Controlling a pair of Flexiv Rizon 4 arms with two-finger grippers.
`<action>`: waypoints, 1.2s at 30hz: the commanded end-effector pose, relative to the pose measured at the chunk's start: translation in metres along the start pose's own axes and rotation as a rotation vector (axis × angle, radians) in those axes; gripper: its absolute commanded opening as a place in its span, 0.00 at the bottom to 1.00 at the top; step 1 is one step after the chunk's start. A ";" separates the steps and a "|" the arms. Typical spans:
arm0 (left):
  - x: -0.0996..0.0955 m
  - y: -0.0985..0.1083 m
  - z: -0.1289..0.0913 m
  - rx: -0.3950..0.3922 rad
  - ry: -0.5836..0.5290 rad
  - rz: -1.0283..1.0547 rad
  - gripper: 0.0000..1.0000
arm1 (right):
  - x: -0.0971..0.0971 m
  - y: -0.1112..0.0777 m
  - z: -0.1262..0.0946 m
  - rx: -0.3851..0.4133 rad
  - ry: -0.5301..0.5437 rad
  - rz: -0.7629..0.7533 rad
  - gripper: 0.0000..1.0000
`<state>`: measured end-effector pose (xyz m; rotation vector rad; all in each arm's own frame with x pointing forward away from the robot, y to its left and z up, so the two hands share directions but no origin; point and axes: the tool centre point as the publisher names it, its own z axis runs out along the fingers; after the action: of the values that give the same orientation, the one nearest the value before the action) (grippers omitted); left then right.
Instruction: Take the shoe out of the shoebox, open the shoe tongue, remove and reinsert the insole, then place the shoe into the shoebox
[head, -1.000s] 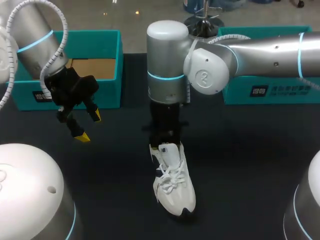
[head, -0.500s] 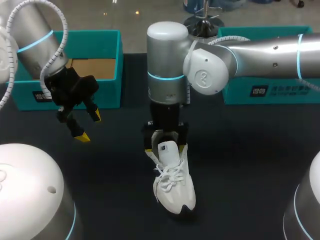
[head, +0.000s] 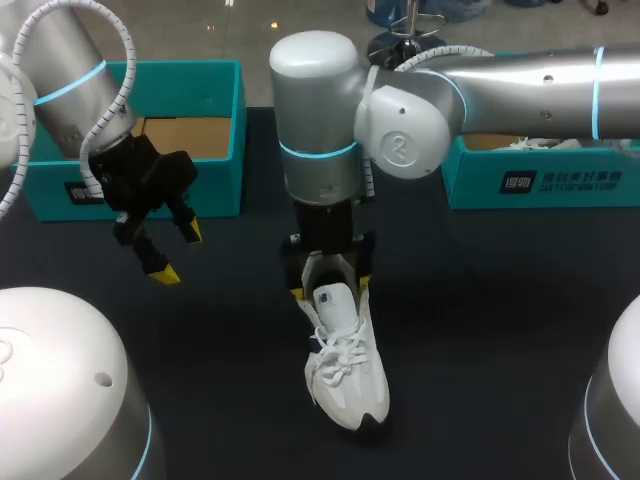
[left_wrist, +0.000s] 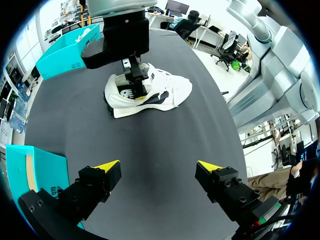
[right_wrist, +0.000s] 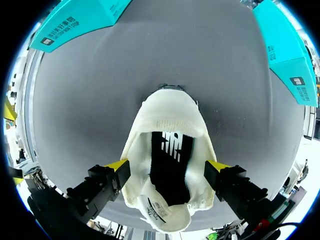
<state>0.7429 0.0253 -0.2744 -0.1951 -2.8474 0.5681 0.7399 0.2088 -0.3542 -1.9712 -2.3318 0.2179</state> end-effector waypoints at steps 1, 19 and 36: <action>0.000 0.000 0.000 -0.002 0.000 0.000 1.00 | -0.009 -0.013 -0.022 -0.035 -0.028 0.020 1.00; 0.000 0.000 0.000 -0.002 0.000 0.000 1.00 | -0.017 -0.079 -0.054 -0.018 -0.004 0.057 0.00; 0.000 0.000 0.000 -0.002 0.000 0.000 1.00 | -0.011 -0.083 -0.024 0.022 0.091 0.047 0.00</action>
<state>0.7429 0.0253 -0.2744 -0.1952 -2.8474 0.5680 0.6576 0.1862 -0.3095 -2.0019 -2.2306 0.1606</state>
